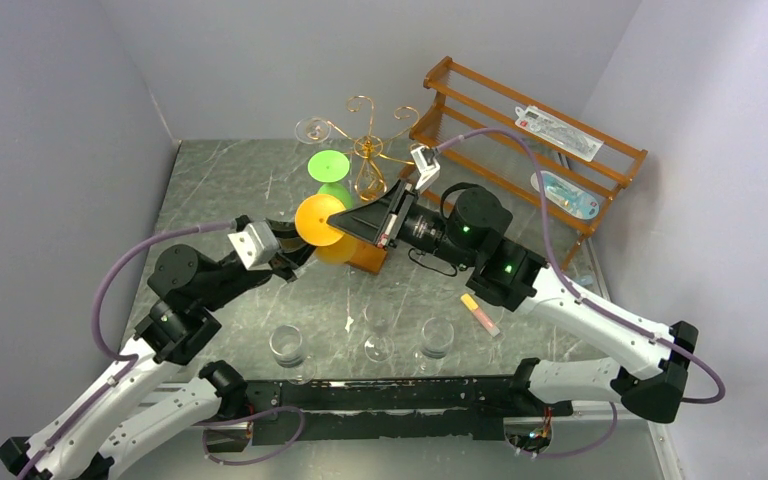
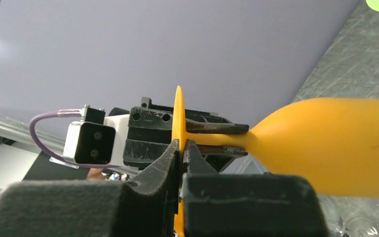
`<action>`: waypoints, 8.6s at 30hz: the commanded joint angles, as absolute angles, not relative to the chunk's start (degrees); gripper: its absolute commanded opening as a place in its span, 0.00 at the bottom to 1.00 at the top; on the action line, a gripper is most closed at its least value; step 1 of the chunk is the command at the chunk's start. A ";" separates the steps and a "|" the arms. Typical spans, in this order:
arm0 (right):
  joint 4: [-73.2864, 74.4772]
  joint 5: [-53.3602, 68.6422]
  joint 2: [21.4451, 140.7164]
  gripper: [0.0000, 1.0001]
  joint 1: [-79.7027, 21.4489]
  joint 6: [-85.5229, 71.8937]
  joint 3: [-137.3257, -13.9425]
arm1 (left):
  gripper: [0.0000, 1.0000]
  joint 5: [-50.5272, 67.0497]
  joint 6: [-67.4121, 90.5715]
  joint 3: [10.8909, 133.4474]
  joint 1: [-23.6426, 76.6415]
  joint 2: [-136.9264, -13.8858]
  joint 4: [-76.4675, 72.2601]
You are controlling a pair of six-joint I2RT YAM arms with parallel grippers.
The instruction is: Place the wine glass upside down on the wine glass rack
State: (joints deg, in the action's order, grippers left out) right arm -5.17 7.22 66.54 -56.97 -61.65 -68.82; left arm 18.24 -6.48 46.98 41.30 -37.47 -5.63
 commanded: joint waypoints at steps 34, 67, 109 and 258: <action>21.06 -13.44 55.75 0.00 -49.44 -57.06 -64.91 | 0.75 1.96 7.53 45.88 41.31 -25.45 10.23; 7.93 1.01 74.86 0.00 -22.86 -52.01 -81.19 | 0.74 -8.88 17.36 45.75 41.31 -28.33 14.58; 13.27 18.25 77.79 0.00 -19.78 -48.41 -81.34 | 0.72 -10.69 14.74 46.06 41.31 -29.87 17.80; 62.88 12.57 42.10 0.55 -19.42 -21.01 -59.15 | 0.93 -2.22 18.58 52.07 41.24 -38.64 14.63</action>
State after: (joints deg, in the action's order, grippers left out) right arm 58.39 11.88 43.88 -19.73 -22.33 -60.64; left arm -5.02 18.28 51.59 41.15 -38.28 16.82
